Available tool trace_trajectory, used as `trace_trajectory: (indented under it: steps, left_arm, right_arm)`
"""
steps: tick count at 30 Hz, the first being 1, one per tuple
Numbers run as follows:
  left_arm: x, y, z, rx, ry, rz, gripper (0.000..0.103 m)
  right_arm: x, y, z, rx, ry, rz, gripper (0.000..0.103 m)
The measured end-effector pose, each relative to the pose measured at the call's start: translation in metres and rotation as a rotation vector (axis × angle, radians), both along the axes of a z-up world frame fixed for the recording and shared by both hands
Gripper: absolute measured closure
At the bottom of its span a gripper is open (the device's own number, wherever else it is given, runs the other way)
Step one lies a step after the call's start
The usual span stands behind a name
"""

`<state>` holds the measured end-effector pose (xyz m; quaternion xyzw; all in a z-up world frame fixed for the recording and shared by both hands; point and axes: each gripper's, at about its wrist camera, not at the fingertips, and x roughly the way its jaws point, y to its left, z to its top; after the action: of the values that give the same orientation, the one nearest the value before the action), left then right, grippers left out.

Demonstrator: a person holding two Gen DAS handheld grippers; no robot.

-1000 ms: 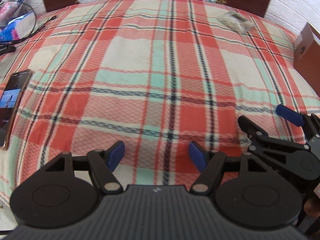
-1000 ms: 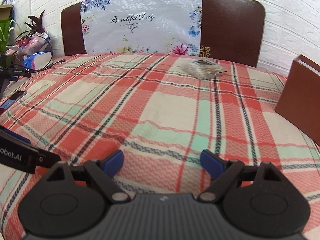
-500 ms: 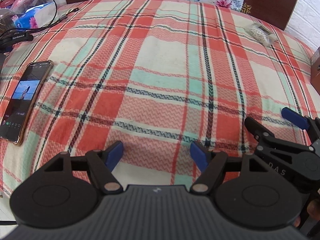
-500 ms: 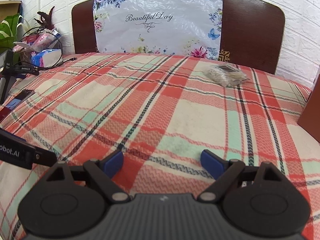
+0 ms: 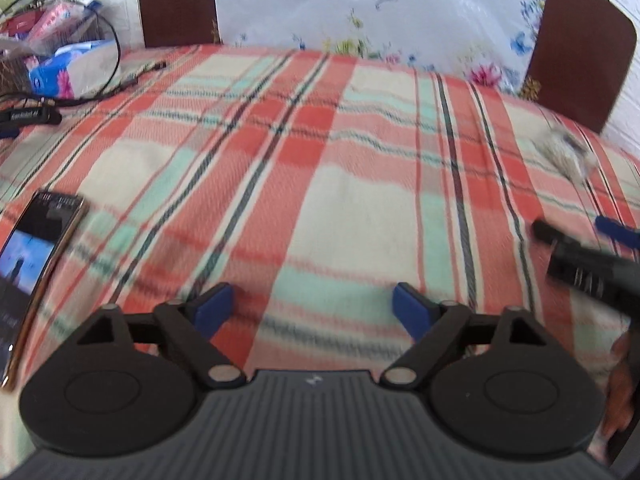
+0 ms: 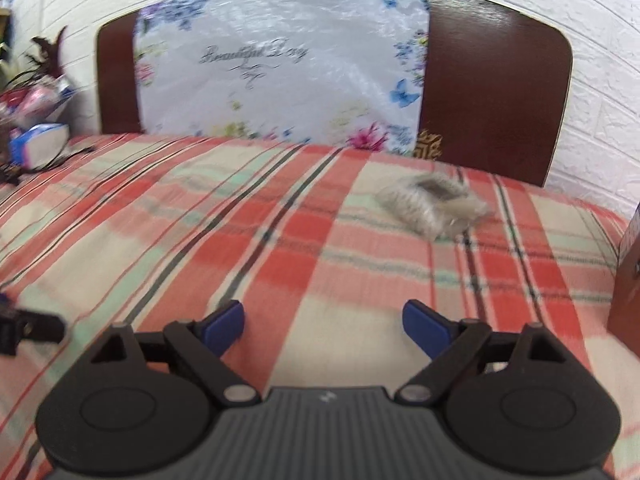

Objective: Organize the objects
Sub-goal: 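Move the right gripper toward the cotton-swab packet on the table, then close the right gripper on the cotton-swab packet and lift it, then carry the cotton-swab packet with the right gripper over the brown box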

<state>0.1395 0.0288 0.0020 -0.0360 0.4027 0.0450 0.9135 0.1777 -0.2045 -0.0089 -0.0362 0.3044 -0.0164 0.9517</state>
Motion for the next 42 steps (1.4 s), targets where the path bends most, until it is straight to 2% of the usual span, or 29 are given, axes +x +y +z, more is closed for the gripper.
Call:
trace_trajectory:
  steps: [3,6,8,9,10,12,14,16,18,19,22,25,29,33,37,42]
  left_arm:
    - [0.002,-0.001,-0.006,0.025,-0.071,-0.015,0.008]
    - [-0.004,-0.001,-0.013,0.054,-0.144,-0.041,0.005]
    - [-0.006,-0.001,-0.014,0.052,-0.165,-0.039,0.005]
    - [-0.006,-0.001,-0.014,0.052,-0.169,-0.038,0.005]
    - [-0.007,-0.001,-0.015,0.050,-0.174,-0.037,0.005]
    - [-0.007,-0.001,-0.016,0.049,-0.183,-0.037,0.005]
    - [-0.007,-0.002,-0.016,0.050,-0.189,-0.038,0.005]
    - [-0.008,-0.002,-0.017,0.052,-0.191,-0.038,0.005]
    - [-0.008,-0.002,-0.017,0.053,-0.192,-0.038,0.005]
    - [-0.008,-0.002,-0.017,0.052,-0.191,-0.038,0.005]
    - [-0.009,-0.002,-0.017,0.048,-0.190,-0.037,0.005]
    - [-0.009,-0.004,-0.016,0.058,-0.183,-0.038,0.005]
    - [-0.013,-0.010,-0.014,0.068,-0.165,-0.026,0.005]
    - [-0.028,-0.031,-0.014,0.076,-0.157,-0.025,0.005]
    - [-0.052,-0.069,-0.015,0.073,-0.151,-0.118,0.005]
    - [-0.077,-0.120,-0.013,0.050,-0.100,-0.311,0.005]
  right_arm:
    - [0.033,-0.014,0.001,-0.078,-0.058,-0.086,0.016]
    - [0.067,-0.042,-0.003,-0.055,-0.057,-0.178,0.014]
    - [0.087,-0.060,-0.005,-0.019,-0.046,-0.217,0.013]
    - [0.096,-0.069,-0.007,0.007,-0.042,-0.207,0.009]
    - [0.105,-0.074,-0.007,0.041,-0.033,-0.178,0.000]
    - [0.119,-0.076,-0.010,0.072,-0.016,-0.119,0.001]
    - [0.129,-0.071,-0.012,0.045,-0.001,-0.091,0.011]
    - [0.129,-0.060,-0.010,0.016,-0.013,-0.045,0.047]
    - [0.125,-0.048,-0.009,-0.028,-0.016,-0.016,0.056]
    - [0.121,-0.044,-0.008,-0.039,-0.014,-0.012,0.058]
    - [0.102,-0.041,-0.006,-0.023,-0.002,0.008,0.058]
    - [0.067,-0.042,-0.004,-0.015,0.012,0.044,0.058]
    - [0.001,-0.057,-0.001,0.019,0.036,0.066,0.058]
    - [-0.068,-0.074,0.003,0.041,0.050,0.042,0.058]
    - [-0.134,-0.083,0.006,0.033,0.044,-0.010,0.058]
    - [-0.176,-0.086,0.009,-0.006,0.035,-0.064,0.057]
